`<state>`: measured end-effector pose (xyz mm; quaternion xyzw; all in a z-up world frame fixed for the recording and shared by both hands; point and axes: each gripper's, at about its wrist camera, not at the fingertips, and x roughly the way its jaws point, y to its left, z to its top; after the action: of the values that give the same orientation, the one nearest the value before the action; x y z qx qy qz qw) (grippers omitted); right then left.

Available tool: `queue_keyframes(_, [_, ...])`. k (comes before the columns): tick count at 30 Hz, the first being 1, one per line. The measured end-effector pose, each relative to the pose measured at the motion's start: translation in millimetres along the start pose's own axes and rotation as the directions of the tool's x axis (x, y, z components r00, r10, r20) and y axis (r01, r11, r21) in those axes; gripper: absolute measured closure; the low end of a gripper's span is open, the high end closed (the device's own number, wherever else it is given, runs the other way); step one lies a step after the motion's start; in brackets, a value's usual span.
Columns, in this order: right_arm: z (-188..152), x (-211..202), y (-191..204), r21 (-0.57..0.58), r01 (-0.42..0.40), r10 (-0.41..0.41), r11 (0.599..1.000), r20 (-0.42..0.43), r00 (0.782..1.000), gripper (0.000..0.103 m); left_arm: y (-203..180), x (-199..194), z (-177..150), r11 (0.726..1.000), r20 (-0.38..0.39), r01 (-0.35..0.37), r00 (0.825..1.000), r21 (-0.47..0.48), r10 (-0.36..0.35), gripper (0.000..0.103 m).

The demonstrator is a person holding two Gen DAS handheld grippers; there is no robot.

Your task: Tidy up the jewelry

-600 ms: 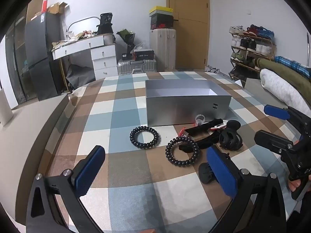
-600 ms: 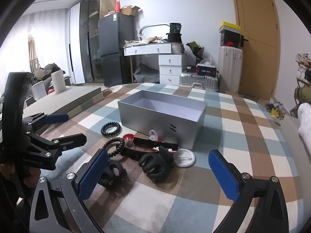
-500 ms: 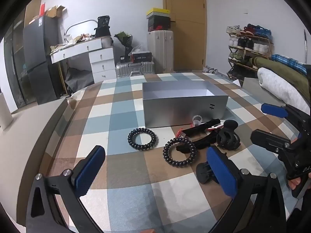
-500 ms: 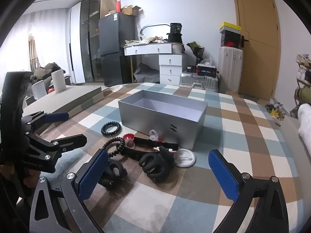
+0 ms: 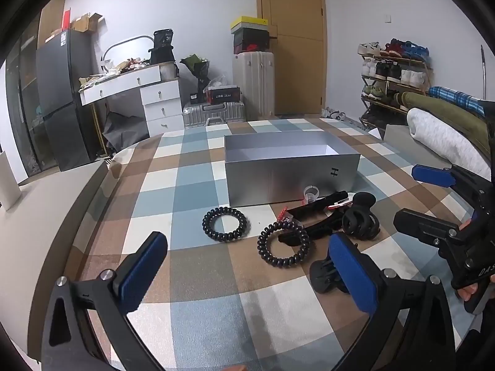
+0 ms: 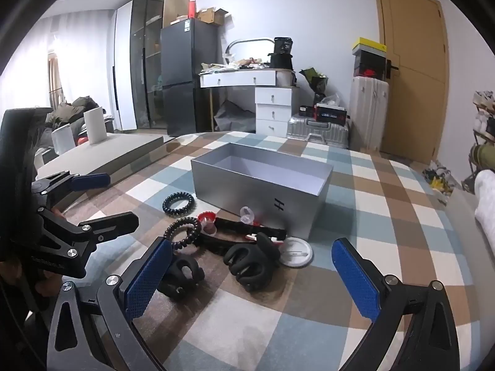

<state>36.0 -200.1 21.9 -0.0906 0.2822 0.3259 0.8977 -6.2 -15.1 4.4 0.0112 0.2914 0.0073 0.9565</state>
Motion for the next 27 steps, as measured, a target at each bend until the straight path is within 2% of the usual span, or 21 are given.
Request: queue_keyframes(27, [0.2,3.2,-0.4,0.004,0.000,0.000,1.000,-0.010,1.000,0.000,-3.5,-3.5,-0.2,1.000,-0.002,0.002,1.000,-0.005,-0.002,0.001])
